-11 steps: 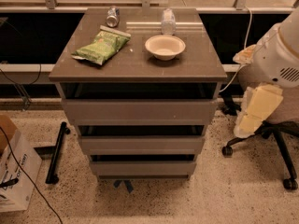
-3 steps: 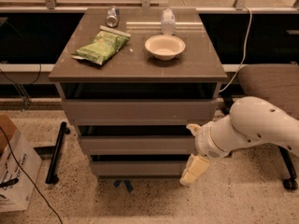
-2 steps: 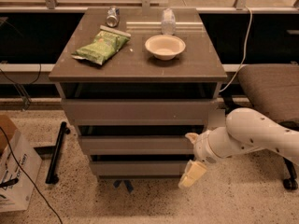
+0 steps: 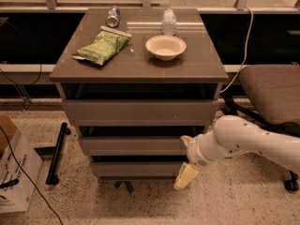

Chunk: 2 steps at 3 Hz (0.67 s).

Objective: Open bottom drawer

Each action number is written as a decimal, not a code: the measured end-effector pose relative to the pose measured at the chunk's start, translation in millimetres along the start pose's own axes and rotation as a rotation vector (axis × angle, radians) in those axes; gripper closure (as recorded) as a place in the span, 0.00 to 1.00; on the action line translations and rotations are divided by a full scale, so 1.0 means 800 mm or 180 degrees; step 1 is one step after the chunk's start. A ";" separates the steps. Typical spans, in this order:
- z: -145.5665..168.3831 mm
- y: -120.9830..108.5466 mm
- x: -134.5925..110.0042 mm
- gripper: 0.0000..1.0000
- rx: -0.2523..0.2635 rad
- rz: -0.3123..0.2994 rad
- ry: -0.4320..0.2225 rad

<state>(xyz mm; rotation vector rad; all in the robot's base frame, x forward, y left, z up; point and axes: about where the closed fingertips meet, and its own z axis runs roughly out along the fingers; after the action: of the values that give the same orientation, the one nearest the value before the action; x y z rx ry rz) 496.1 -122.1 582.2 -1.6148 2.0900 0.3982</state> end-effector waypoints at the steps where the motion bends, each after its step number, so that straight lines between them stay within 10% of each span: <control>1: 0.051 -0.019 0.029 0.00 0.0077 -0.0059 0.0141; 2: 0.111 -0.029 0.076 0.00 0.0162 0.0019 0.0308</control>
Offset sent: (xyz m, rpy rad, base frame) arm 0.0354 -0.0188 -0.1486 -0.1569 -0.0216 -0.0651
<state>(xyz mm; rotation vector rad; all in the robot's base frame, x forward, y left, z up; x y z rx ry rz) 523.0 -134.7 475.8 -1.6283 2.1585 0.2716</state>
